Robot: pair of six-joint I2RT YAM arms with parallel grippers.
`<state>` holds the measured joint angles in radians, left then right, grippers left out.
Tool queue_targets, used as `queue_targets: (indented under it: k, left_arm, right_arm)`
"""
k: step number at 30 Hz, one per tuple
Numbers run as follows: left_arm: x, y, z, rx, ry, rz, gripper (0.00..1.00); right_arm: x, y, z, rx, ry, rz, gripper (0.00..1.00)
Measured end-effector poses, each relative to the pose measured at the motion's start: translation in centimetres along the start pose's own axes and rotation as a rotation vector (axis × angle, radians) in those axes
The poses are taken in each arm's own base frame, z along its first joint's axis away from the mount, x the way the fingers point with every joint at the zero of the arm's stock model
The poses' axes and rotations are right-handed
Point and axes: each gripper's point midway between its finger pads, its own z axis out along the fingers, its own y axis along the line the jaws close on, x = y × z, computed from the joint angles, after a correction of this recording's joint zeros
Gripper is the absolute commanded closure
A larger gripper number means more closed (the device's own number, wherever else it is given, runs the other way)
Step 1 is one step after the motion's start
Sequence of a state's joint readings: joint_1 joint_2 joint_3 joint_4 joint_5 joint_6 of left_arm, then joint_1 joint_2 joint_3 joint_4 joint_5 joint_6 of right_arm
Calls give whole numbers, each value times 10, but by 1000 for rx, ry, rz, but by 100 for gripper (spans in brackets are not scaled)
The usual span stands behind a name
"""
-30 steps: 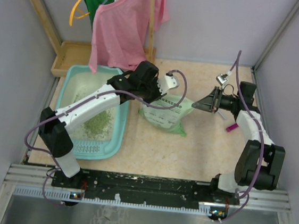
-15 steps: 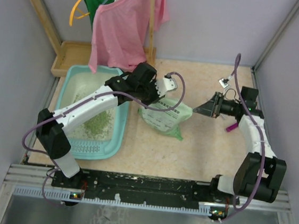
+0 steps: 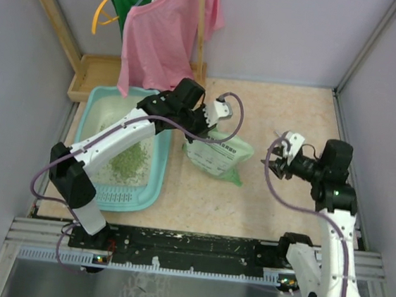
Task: Fill the litter box with clean litter
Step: Close the cat litter bag at the center of the board.
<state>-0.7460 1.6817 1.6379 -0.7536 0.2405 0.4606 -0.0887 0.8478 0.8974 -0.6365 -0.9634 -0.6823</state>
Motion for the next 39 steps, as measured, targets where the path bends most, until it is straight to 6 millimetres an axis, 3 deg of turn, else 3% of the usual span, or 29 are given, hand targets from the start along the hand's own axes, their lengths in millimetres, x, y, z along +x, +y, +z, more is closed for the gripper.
queue_targets:
  k: [4, 9, 17, 23, 29, 35, 39]
  left_arm:
    - [0, 0, 1, 18, 0, -17, 100]
    - [0, -2, 2, 38, 0, -30, 100]
    - [0, -5, 1, 60, 13, -50, 100]
    - [0, -5, 1, 59, 15, -58, 100]
    - [-1, -4, 3, 57, 10, -60, 100]
    - [-2, -3, 3, 55, 6, -67, 100]
    - [-2, -3, 3, 54, 6, -74, 100]
  right_arm:
    - [-16, 29, -6, -11, -93, -232, 54]
    - [-15, 51, 1, -71, -127, -350, 50]
    - [-3, 74, 38, -213, -63, -476, 52]
    - [8, 52, 69, -150, 31, -545, 53]
    - [3, 29, 89, -61, 65, -610, 54]
    - [-3, 21, 93, -16, 70, -653, 54]
    - [-10, 21, 94, 3, 56, -677, 48]
